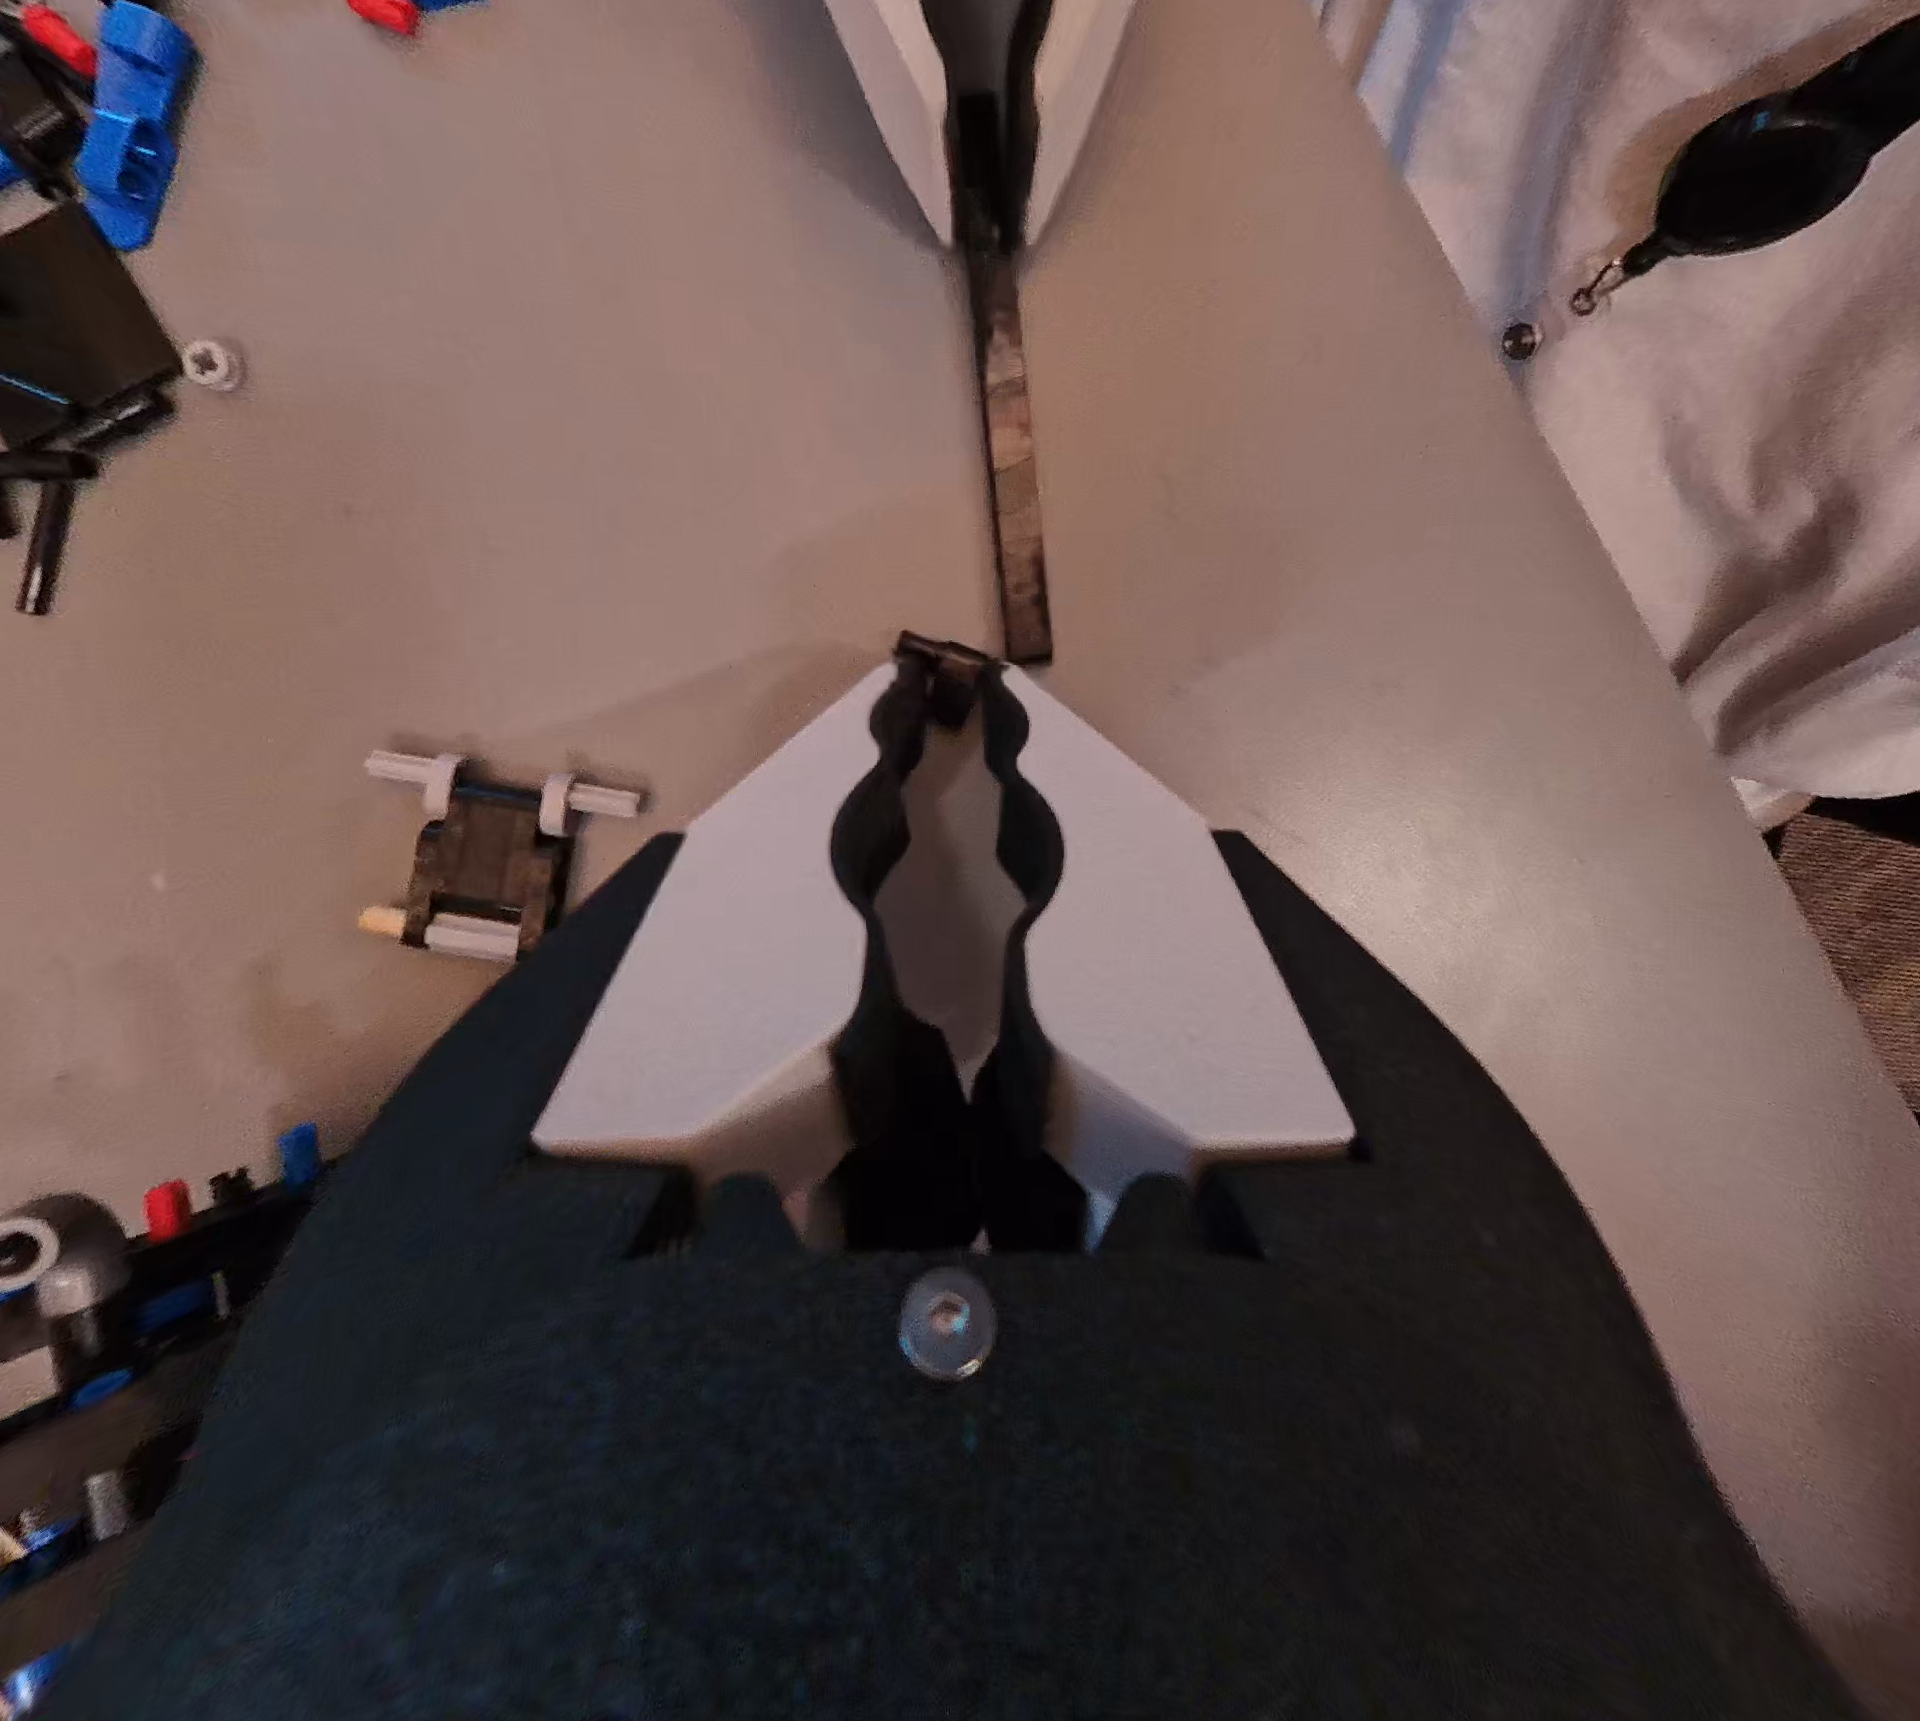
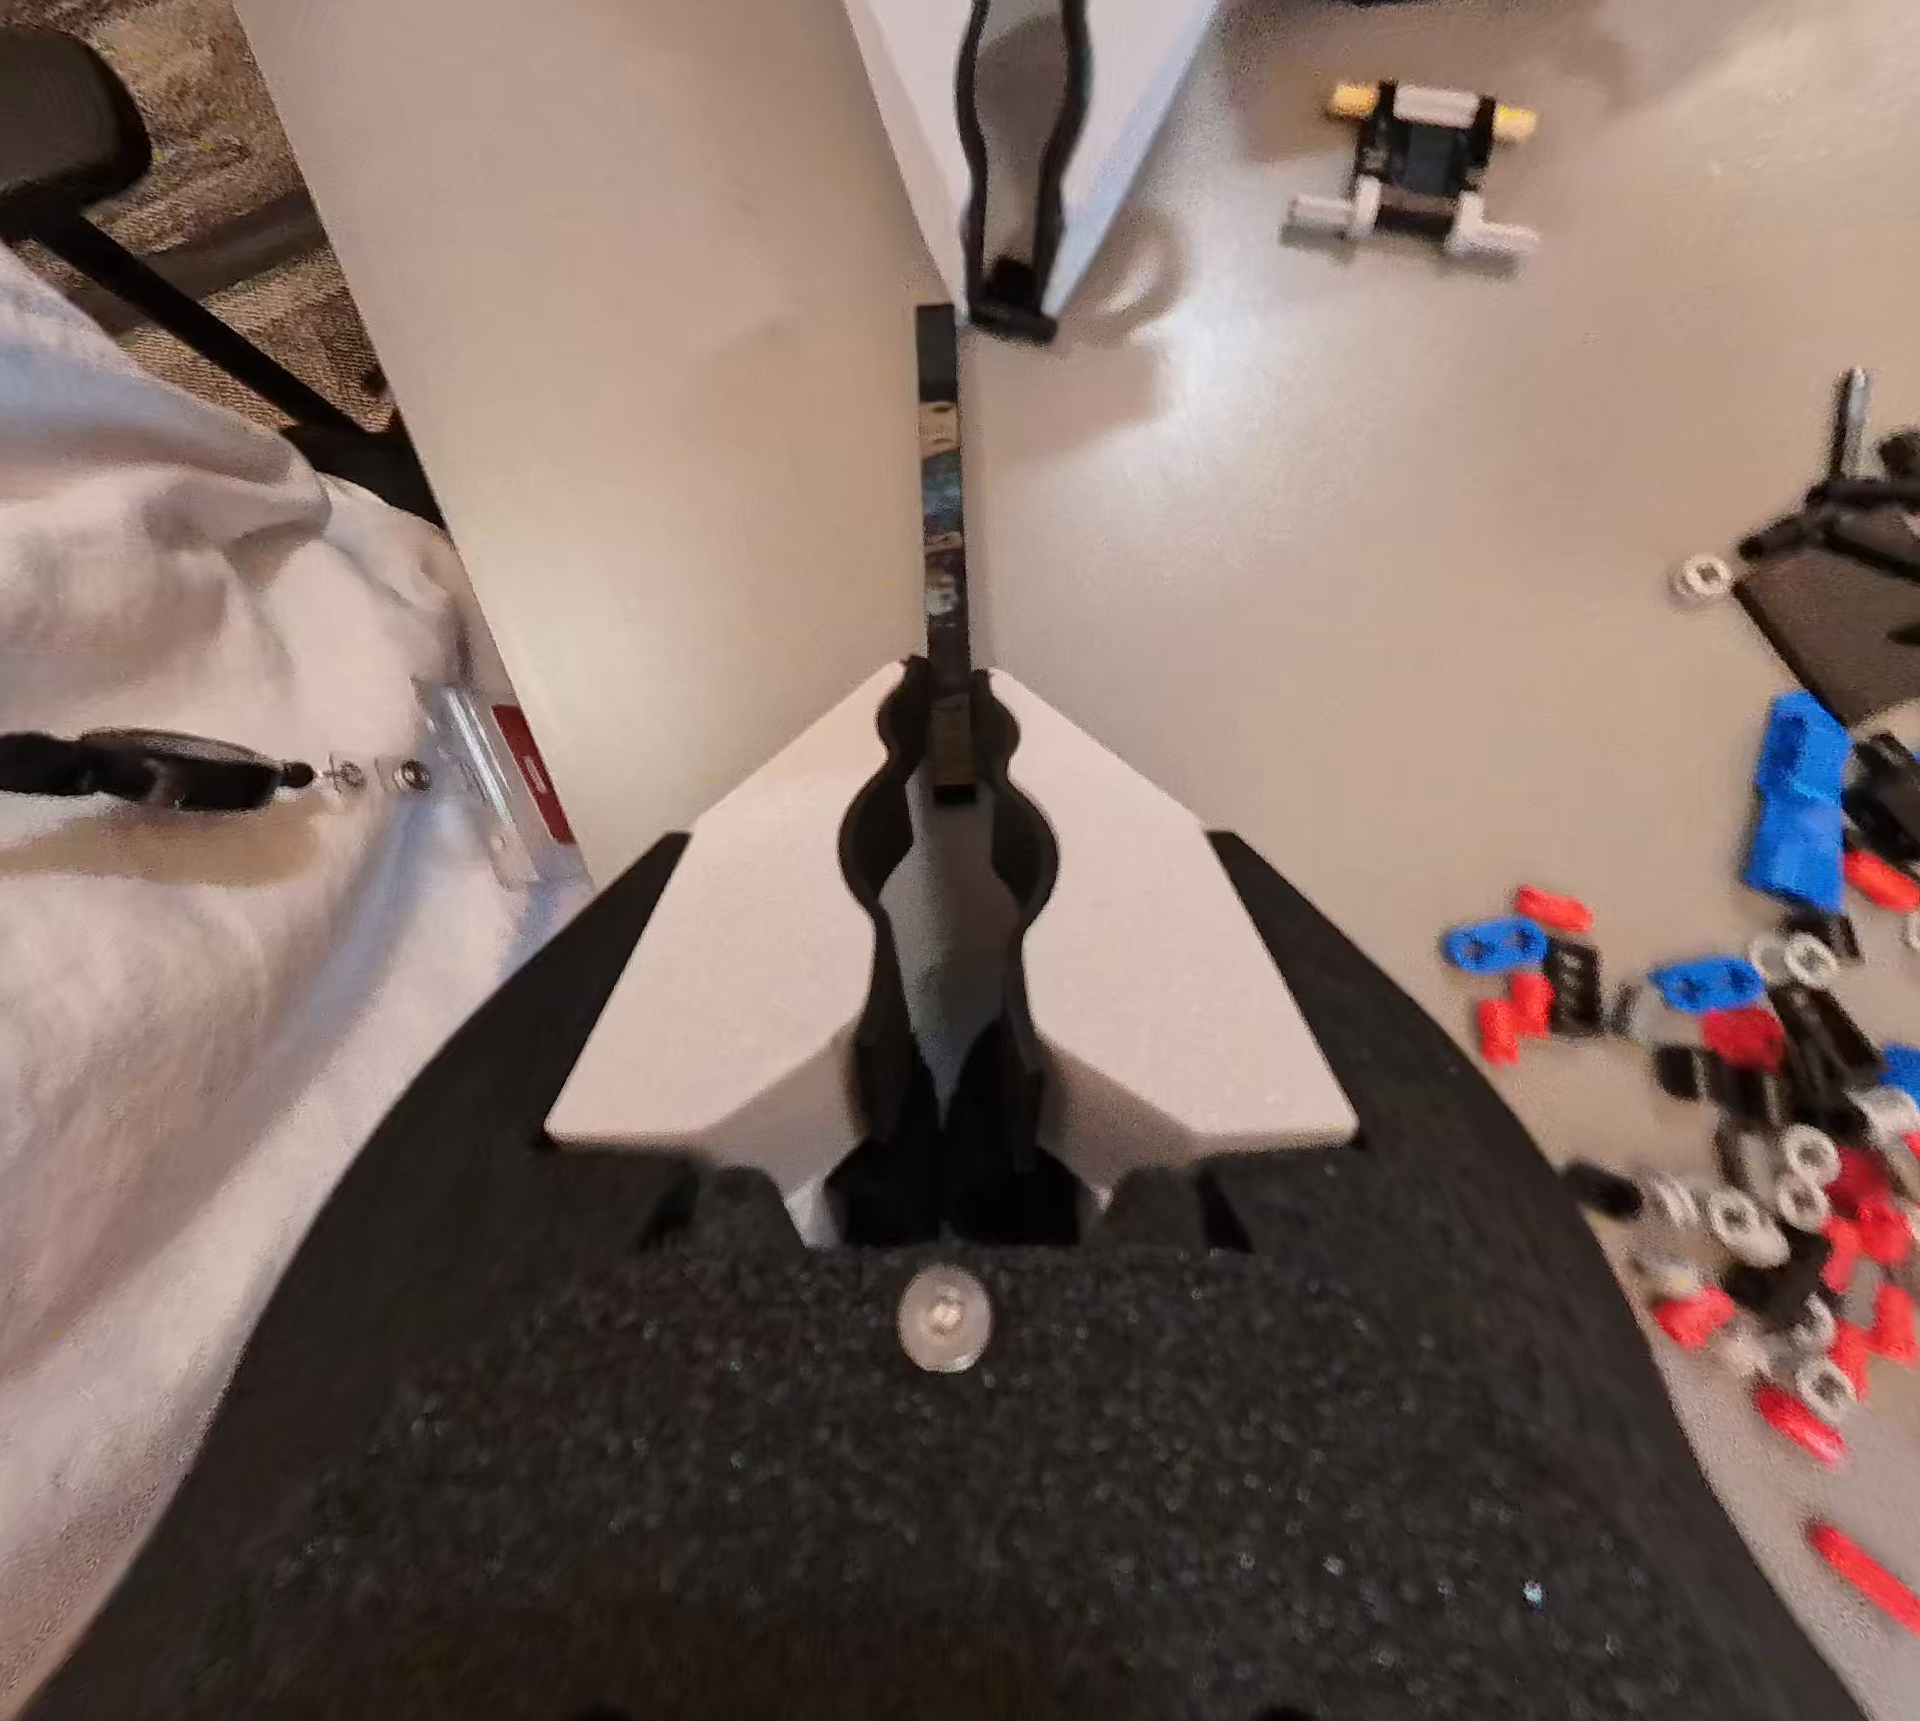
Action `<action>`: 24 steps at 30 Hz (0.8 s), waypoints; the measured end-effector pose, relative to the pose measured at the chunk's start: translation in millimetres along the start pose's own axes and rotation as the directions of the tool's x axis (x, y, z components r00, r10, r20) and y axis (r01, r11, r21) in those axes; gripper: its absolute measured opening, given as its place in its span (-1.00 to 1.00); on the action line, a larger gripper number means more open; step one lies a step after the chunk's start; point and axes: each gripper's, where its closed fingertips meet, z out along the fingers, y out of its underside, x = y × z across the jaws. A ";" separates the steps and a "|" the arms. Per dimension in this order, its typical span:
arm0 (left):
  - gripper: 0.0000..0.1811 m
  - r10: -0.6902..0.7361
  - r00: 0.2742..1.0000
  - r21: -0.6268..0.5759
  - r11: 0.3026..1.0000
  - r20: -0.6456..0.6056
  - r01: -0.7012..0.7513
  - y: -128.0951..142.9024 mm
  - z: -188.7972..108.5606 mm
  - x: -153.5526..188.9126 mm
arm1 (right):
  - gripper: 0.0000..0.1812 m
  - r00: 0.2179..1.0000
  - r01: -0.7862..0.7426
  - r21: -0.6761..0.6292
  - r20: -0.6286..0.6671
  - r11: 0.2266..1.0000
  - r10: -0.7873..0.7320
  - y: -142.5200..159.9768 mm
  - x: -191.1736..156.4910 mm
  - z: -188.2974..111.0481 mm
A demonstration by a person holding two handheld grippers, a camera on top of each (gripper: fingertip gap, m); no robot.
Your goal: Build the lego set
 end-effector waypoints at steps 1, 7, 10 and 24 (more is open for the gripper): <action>-0.91 0.003 1.000 0.002 1.000 0.007 -0.003 -0.5 0.3 -0.8 | -0.92 1.000 -0.009 -0.008 -0.016 1.000 0.008 3.9 4.7 -4.0; -0.92 -0.111 0.992 0.105 0.989 0.064 0.104 -9.7 -17.8 -3.0 | -0.86 0.994 -0.073 0.015 -0.081 0.997 0.074 4.6 26.4 -8.0; -0.92 -0.144 0.982 0.214 0.970 0.119 0.117 -26.4 -30.0 2.4 | -0.77 0.993 -0.091 0.132 -0.064 0.987 0.100 -20.9 27.7 -11.6; -0.92 0.131 0.823 0.008 0.987 0.553 -0.162 -42.1 -40.3 7.2 | -0.92 0.816 -0.482 0.254 0.479 0.839 0.324 -88.8 -5.5 4.5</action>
